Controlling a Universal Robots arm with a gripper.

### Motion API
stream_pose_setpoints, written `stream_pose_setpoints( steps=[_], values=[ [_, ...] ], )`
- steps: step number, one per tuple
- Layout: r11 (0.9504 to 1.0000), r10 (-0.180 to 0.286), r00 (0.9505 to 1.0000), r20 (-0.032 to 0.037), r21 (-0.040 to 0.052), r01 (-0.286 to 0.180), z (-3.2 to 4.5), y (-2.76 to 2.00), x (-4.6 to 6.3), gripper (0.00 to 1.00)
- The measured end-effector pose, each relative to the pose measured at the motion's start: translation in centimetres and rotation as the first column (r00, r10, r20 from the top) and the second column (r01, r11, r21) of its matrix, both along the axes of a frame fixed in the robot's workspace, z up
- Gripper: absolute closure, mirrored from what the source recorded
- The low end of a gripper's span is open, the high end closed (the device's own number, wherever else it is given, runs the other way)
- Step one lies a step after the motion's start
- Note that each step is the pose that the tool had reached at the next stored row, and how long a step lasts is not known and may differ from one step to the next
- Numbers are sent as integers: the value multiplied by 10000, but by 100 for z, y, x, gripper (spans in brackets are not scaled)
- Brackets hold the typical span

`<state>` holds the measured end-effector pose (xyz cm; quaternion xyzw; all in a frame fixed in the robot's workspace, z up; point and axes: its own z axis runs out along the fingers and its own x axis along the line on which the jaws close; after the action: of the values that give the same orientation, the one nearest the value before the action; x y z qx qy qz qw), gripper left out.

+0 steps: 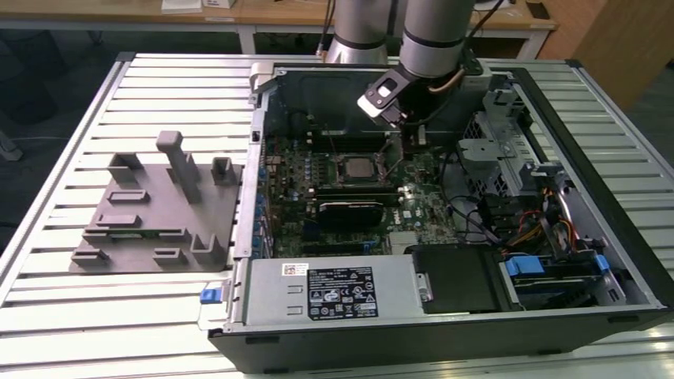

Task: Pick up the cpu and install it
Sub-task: 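Close the cpu cover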

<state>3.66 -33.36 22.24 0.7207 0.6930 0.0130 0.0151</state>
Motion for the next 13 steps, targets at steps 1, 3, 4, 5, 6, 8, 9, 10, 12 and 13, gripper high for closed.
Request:
stream_pose_setpoints(
  steps=[1,3,4,5,6,8,9,10,12,13],
  values=[
    [10000,0,10000,0,2,0,-1,0,-14,89],
    [10000,-3,10000,-2,2,3,1,-1,-43,89],
    [10000,-4,10000,-5,-4,4,3,-2,-58,89],
    [10000,-6,10000,-7,-8,6,5,-4,-73,89],
    [10000,-8,10000,-9,-3,8,5,-5,-88,89],
    [10000,-11,10000,8,31,11,-9,2,-112,89],
    [10000,-9,10000,1,9,9,-3,1,-121,89],
    [10000,-10,10000,4,19,10,-5,2,-129,89],
    [10000,-11,10000,3,18,11,-4,2,-135,89],
    [10000,-11,10000,2,15,11,-4,2,-135,89]
  ],
)
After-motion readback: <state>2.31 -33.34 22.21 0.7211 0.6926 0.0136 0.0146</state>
